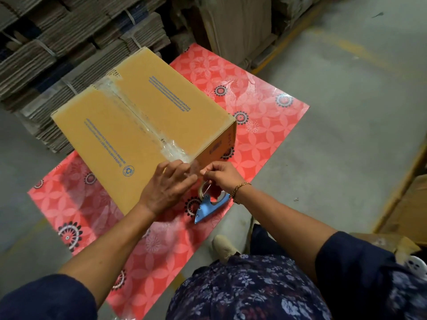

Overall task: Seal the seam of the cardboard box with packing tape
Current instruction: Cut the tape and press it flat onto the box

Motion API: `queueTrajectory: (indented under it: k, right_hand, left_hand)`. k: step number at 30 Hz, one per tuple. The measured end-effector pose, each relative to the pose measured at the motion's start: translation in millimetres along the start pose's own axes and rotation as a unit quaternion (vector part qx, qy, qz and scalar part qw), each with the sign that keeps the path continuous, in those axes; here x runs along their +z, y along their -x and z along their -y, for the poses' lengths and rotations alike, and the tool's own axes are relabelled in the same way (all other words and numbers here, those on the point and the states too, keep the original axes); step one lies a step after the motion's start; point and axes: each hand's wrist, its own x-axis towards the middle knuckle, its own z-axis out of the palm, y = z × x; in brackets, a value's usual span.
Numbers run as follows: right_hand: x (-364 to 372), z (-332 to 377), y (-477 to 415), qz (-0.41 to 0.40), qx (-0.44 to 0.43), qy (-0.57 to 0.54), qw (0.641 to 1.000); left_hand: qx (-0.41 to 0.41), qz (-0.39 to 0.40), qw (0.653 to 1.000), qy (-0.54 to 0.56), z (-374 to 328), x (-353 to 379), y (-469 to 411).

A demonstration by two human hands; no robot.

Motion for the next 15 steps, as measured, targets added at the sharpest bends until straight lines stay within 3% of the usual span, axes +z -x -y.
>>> queueTrajectory:
  k: [15]
  right_hand:
    - [12, 1, -22, -0.028, 0.015, 0.032, 0.999]
  left_hand:
    - [-0.058, 0.066, 0.995, -0.046, -3, -3, -3]
